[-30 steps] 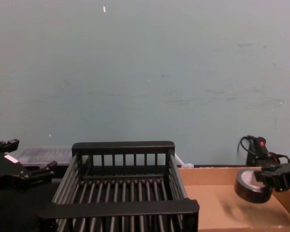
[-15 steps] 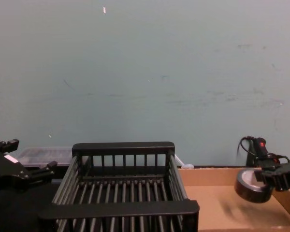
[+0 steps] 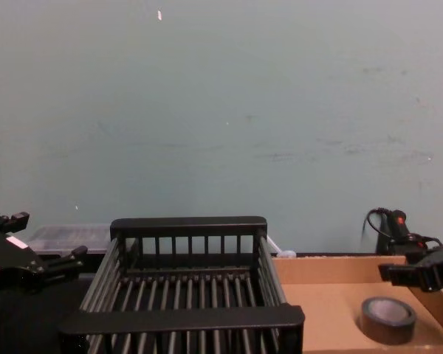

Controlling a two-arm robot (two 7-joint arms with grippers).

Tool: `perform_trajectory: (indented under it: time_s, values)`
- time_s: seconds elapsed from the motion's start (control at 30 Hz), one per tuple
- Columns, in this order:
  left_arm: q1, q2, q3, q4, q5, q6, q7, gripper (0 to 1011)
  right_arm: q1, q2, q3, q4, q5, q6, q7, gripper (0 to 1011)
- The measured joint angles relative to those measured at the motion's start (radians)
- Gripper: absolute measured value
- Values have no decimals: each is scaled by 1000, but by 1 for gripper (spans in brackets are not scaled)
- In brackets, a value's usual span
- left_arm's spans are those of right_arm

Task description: Pick up the white tape and place it into the black box , Pick up the silver tape and place it into the brown box.

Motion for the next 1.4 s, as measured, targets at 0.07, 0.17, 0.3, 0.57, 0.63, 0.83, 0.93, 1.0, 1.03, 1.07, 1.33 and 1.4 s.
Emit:
perform_trajectory:
  time_s: [0.07,0.17,0.3,0.57,0.63,0.83,0.93,1.0,1.03,1.07,1.33,1.4]
  values:
    - [0,0,0,0,0,0,0,1001,0,0,0,0,0,0,0,561]
    - [0,0,0,0,0,0,0,1001,0,1,0,0,1,1,0,660]
    - [0,0,0,0,0,0,0,1002,-1,1,0,-1,1,1,0,772]
    - [0,0,0,0,0,0,0,1001,-1,1,0,-1,1,1,0,980]
    - [0,0,0,0,0,0,0,1001,-1,1,0,-1,1,1,0,1000]
    - [0,0,0,0,0,0,0,1001,-23,10,16,-44,7,16,12,1000]
    - [0,0,0,0,0,0,0,1001,-43,20,27,-82,15,29,20,1000]
    - [0,0,0,0,0,0,0,1001,-61,32,33,-113,23,37,29,1000]
    - [0,0,0,0,0,0,0,1001,-61,32,33,-113,23,37,29,1000]
    - [0,0,0,0,0,0,0,1001,-74,42,36,-137,29,42,38,1000]
    - [0,0,0,0,0,0,0,1001,-134,111,18,-242,52,47,101,1002]
    - [0,0,0,0,0,0,0,1001,-147,134,6,-268,57,39,126,1000]
